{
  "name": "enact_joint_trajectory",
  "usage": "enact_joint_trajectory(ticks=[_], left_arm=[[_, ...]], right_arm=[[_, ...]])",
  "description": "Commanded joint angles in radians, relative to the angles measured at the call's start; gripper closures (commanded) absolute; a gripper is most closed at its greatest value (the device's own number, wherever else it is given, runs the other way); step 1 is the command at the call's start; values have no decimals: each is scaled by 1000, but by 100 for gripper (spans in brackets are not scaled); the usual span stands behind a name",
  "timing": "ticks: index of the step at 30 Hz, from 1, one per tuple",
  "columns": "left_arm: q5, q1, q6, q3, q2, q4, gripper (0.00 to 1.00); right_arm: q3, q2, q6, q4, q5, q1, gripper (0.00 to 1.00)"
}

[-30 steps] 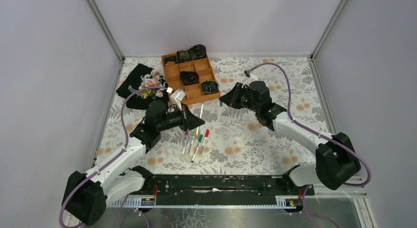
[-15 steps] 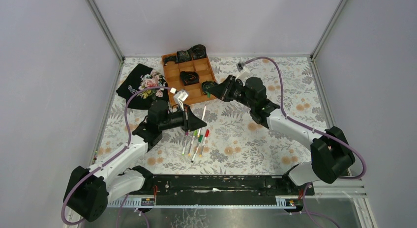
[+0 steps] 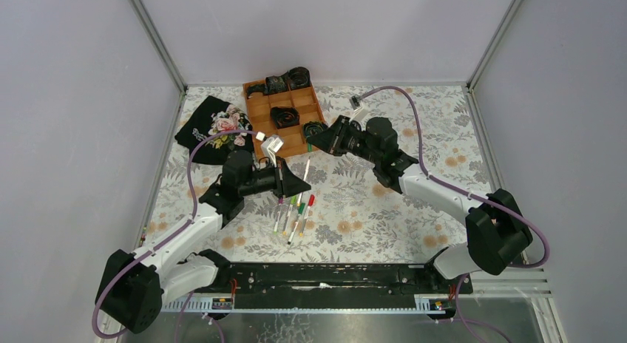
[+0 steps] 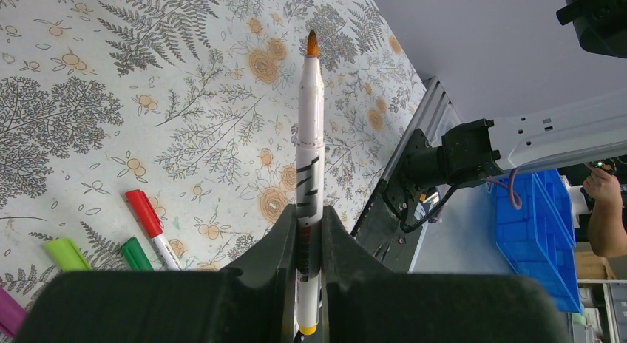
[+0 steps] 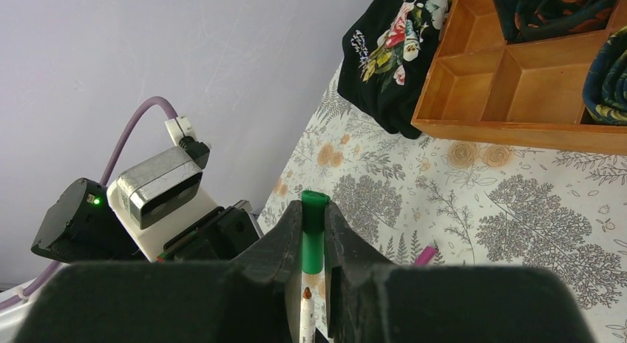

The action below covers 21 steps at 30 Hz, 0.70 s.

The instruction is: Insert the pens into the pen caps

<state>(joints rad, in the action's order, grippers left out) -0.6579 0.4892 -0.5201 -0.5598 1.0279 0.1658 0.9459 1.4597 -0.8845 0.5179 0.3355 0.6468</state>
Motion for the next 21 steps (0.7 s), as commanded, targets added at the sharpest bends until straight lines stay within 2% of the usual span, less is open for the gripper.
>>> enact_joint_trajectory(ticks=[1,21], left_arm=[[4,4,-1,-6,-5,71,100],[33,4,0,0,-26,63,100]], right_arm=[[40,-1,4,52,30,17,100],[9,-36,21,25,35,25,100]])
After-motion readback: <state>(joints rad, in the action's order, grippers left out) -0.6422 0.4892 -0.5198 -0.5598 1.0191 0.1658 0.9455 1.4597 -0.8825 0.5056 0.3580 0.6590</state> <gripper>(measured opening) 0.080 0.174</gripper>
